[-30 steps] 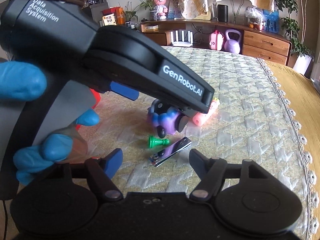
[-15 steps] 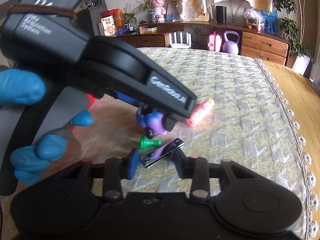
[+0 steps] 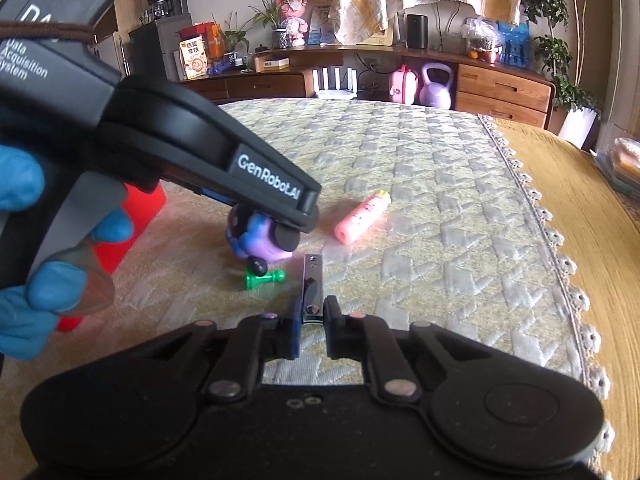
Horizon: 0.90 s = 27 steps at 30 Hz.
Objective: Organize rigid objects
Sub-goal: 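Grasp the nail clipper with the right tool while the left tool grasps the blue ball toy, then carry the nail clipper over the red tin with the right tool while the left tool carries the ball toy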
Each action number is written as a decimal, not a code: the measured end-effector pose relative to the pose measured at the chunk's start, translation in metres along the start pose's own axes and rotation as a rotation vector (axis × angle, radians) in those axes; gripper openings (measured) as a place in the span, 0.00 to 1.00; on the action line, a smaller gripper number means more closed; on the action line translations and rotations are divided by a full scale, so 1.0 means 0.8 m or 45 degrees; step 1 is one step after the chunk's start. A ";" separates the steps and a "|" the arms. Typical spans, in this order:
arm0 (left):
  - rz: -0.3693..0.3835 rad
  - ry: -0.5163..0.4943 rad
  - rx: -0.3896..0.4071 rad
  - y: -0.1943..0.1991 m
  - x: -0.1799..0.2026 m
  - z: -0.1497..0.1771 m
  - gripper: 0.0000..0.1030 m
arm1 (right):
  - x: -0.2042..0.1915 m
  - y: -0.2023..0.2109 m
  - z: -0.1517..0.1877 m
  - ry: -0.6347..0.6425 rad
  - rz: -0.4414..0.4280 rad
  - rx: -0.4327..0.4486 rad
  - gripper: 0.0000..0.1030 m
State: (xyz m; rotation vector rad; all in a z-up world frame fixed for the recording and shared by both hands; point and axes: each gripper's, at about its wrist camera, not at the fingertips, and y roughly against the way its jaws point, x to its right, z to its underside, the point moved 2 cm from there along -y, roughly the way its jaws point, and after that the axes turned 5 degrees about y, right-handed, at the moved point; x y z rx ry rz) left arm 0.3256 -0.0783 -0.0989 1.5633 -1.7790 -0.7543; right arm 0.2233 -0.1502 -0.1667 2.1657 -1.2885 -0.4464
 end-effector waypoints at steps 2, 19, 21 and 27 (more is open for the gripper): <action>-0.014 -0.013 -0.001 0.005 0.002 0.003 0.43 | -0.001 0.005 0.003 0.000 0.015 0.003 0.10; -0.022 -0.044 0.003 0.072 -0.004 0.021 0.42 | 0.002 0.063 -0.007 -0.035 0.043 0.066 0.10; -0.014 -0.045 0.009 0.083 -0.007 0.022 0.42 | -0.002 0.071 -0.010 -0.029 0.043 0.079 0.10; -0.005 -0.019 0.026 0.118 -0.031 0.028 0.42 | -0.013 0.092 -0.022 -0.023 0.026 0.110 0.10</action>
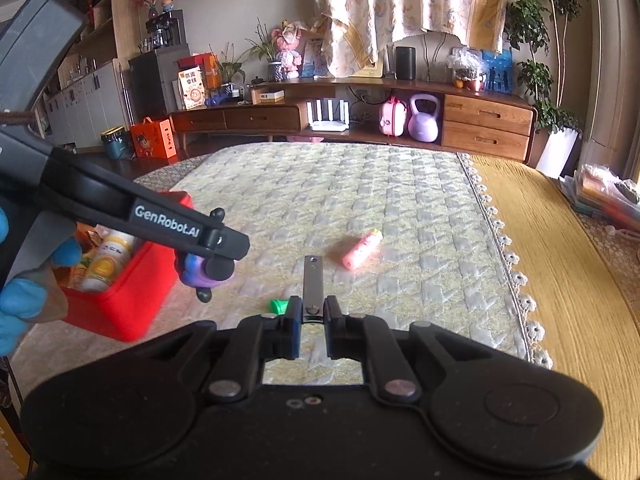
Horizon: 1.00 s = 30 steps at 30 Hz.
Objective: Organize rigid objects
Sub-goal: 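Carry the nail clipper over the red tin with the right tool while the left tool carries the ball toy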
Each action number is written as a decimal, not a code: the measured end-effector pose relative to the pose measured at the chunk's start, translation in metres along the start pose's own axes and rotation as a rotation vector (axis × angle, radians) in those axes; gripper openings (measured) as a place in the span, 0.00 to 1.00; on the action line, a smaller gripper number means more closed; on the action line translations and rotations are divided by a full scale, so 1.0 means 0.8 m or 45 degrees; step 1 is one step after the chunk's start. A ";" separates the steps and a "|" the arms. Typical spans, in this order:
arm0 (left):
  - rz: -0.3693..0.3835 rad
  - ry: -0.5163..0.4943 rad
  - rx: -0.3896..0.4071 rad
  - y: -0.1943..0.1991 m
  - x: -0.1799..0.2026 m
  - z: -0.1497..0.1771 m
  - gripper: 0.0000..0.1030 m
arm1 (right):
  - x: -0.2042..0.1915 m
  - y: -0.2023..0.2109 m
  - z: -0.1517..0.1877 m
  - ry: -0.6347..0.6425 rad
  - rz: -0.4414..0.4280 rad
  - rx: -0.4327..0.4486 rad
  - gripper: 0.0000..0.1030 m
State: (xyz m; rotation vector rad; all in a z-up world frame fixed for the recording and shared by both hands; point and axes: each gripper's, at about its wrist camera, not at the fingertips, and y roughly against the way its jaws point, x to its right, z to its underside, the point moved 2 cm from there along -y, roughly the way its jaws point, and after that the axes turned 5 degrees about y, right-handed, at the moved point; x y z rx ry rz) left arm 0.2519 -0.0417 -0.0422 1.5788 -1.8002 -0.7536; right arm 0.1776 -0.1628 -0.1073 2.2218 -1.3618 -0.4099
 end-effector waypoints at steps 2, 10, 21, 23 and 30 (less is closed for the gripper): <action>0.001 0.012 0.004 0.011 -0.010 0.002 0.42 | -0.007 0.008 -0.003 0.007 -0.004 0.013 0.10; -0.041 0.040 0.030 0.057 -0.055 0.013 0.42 | -0.037 0.030 -0.022 0.044 -0.042 0.054 0.10; -0.139 0.100 0.047 0.095 -0.134 0.025 0.42 | -0.101 0.025 -0.047 0.109 -0.137 0.083 0.10; -0.157 0.115 0.048 0.098 -0.147 0.026 0.42 | -0.112 0.019 -0.051 0.116 -0.156 0.079 0.10; -0.213 0.134 0.028 0.099 -0.189 0.033 0.42 | -0.153 -0.007 -0.060 0.171 -0.208 0.048 0.10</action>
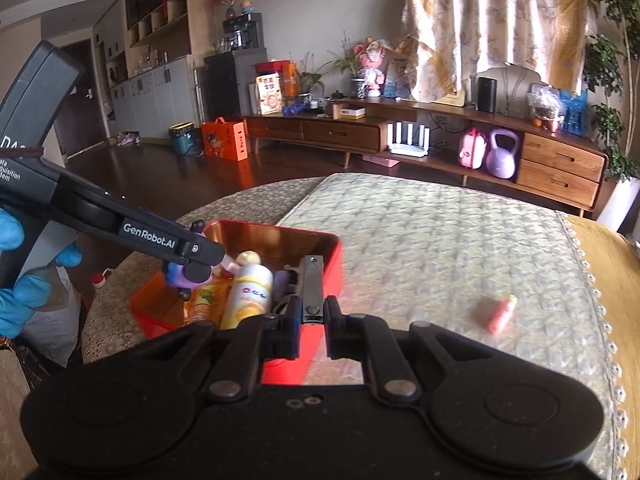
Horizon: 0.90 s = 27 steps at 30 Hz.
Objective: Organize rigid objects
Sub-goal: 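Carry the nail clipper over the red tin with the right tool while the left tool carries the ball toy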
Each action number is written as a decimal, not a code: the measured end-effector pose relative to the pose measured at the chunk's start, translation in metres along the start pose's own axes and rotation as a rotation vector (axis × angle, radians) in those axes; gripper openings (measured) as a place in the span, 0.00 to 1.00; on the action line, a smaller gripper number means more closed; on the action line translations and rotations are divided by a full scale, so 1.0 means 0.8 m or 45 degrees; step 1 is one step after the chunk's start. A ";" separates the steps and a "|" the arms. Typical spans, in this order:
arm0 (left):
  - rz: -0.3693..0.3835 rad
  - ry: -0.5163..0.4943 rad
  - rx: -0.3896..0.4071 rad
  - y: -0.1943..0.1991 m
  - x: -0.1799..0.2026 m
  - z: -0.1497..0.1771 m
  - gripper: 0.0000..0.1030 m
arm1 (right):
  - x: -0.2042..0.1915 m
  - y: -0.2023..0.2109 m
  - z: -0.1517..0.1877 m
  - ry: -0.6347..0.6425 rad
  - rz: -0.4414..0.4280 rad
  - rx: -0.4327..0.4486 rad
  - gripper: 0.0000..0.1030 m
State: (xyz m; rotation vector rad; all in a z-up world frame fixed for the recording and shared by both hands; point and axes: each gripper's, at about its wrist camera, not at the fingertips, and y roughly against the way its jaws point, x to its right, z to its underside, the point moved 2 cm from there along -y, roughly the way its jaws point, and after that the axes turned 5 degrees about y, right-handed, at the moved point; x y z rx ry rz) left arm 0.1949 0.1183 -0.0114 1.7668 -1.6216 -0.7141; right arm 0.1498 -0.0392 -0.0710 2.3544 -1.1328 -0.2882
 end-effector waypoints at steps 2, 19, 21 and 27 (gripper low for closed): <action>-0.016 0.000 -0.008 -0.005 -0.010 0.001 0.42 | -0.008 -0.009 -0.001 0.015 -0.009 -0.011 0.10; -0.082 0.027 -0.109 -0.069 -0.045 -0.002 0.42 | -0.049 -0.095 0.000 0.111 -0.011 -0.179 0.10; -0.083 0.019 -0.114 -0.073 -0.043 -0.003 0.42 | -0.049 -0.099 0.003 0.112 -0.007 -0.197 0.10; -0.094 0.029 -0.110 -0.087 -0.046 -0.009 0.42 | -0.049 -0.106 0.009 0.107 -0.007 -0.230 0.10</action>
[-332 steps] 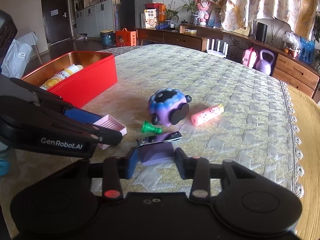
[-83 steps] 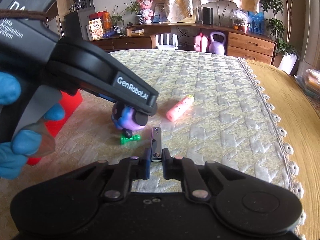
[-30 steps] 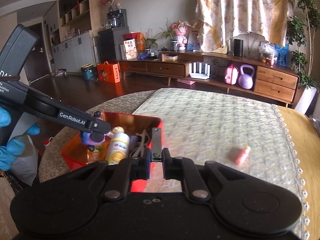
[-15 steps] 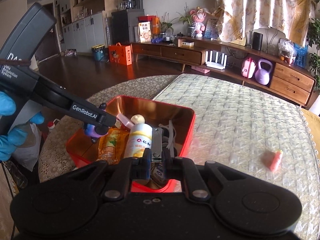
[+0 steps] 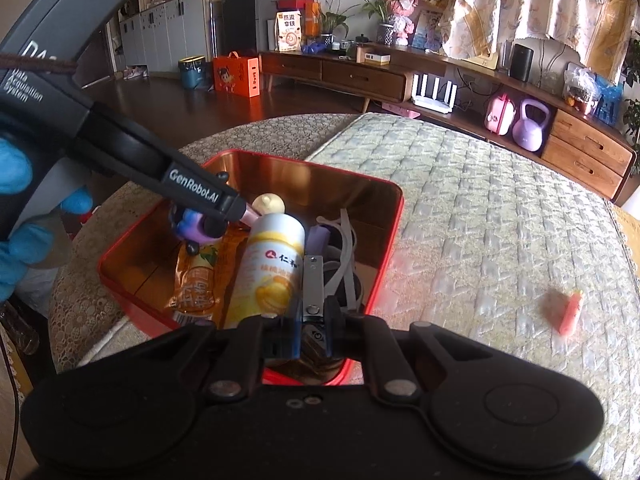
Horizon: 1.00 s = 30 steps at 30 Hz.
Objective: Organize rigid objects
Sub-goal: 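Carry the nail clipper over the red tin with the right tool while the left tool carries the ball toy, then open both tools to drop the ball toy and nail clipper into the tin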
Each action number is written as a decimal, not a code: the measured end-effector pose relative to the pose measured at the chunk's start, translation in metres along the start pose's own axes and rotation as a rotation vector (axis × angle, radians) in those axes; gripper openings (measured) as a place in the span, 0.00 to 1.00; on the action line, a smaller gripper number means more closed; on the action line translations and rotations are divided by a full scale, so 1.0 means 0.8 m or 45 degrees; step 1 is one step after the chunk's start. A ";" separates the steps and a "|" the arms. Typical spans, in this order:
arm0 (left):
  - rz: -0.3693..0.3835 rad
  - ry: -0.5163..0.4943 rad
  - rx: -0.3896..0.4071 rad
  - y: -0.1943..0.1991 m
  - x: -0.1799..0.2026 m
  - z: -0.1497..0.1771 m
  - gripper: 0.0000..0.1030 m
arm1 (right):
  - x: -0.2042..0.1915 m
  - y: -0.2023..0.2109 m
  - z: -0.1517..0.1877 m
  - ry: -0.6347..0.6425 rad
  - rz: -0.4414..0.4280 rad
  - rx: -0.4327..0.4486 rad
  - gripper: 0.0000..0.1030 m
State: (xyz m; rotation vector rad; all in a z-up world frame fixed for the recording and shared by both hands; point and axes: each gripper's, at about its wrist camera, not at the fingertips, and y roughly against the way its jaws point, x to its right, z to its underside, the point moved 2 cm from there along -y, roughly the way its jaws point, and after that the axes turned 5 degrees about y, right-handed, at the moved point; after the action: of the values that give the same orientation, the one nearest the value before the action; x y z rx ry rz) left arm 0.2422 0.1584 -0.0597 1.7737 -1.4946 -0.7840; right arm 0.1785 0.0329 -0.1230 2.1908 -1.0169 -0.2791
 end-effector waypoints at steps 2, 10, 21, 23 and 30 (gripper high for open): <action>-0.011 -0.003 0.000 -0.004 0.000 -0.001 0.42 | -0.001 -0.001 0.002 -0.001 0.000 -0.009 0.10; -0.045 0.038 -0.003 -0.020 -0.006 -0.007 0.42 | -0.001 0.001 -0.001 -0.011 -0.010 -0.032 0.11; -0.050 0.102 0.029 -0.018 -0.008 -0.008 0.43 | -0.003 0.018 -0.001 -0.036 -0.045 -0.022 0.22; -0.042 0.099 0.042 -0.014 -0.007 -0.008 0.45 | -0.003 0.022 0.000 -0.046 -0.054 -0.018 0.28; -0.015 0.110 0.102 0.013 -0.003 -0.005 0.55 | 0.002 0.038 0.002 -0.085 -0.076 0.005 0.32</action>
State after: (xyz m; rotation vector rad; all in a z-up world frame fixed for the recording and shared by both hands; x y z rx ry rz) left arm 0.2393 0.1601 -0.0487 1.8535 -1.4781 -0.6529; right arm 0.1606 0.0171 -0.1036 2.2312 -0.9895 -0.3805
